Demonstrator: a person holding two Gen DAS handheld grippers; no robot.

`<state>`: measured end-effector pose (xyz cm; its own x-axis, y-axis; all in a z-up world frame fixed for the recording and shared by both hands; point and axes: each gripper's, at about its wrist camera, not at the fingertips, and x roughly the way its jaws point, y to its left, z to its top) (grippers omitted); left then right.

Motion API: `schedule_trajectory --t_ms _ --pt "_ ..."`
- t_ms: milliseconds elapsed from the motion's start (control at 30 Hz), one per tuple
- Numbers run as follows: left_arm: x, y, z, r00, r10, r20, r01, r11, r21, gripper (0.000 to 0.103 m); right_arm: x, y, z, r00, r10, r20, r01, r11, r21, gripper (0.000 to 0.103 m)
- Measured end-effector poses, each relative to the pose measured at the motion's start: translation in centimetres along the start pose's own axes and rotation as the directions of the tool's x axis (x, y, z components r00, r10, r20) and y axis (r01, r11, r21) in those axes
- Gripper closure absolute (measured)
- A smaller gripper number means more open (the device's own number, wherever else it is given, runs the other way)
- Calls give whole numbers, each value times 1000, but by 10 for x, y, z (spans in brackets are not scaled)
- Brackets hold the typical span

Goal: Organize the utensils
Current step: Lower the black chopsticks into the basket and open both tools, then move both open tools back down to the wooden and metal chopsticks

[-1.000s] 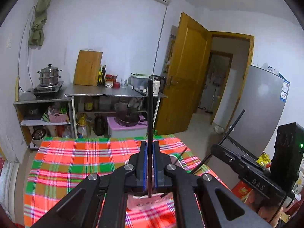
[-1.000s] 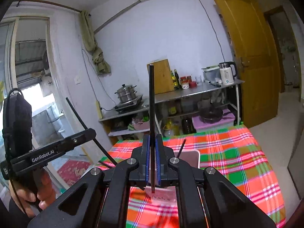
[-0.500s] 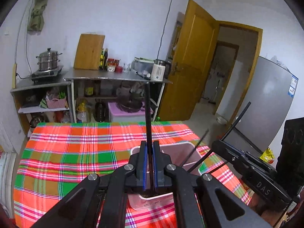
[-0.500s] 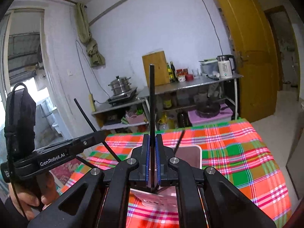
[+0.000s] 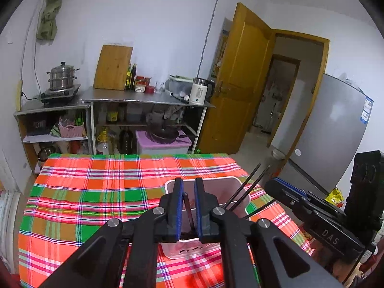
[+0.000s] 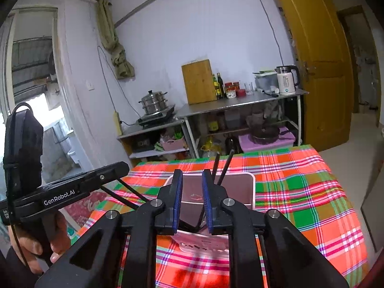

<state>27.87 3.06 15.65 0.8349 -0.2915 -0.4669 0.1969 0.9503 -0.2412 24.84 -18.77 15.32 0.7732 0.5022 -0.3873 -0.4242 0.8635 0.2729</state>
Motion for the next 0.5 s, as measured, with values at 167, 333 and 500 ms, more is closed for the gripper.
schedule_trajectory --t_ms 167,333,500 --pt "-24 -3 -1 999 -9 31 9 1000 -6 95 -21 7 0 1000 6 26 -6 1000 -22 86" --pt "-54 -5 -11 998 -17 65 18 1000 -9 95 -46 8 -7 999 20 45 -19 1000 -24 86" --pt "-75 -9 -27 997 -19 69 20 1000 -8 95 -64 6 -20 999 28 42 -27 999 -17 86"
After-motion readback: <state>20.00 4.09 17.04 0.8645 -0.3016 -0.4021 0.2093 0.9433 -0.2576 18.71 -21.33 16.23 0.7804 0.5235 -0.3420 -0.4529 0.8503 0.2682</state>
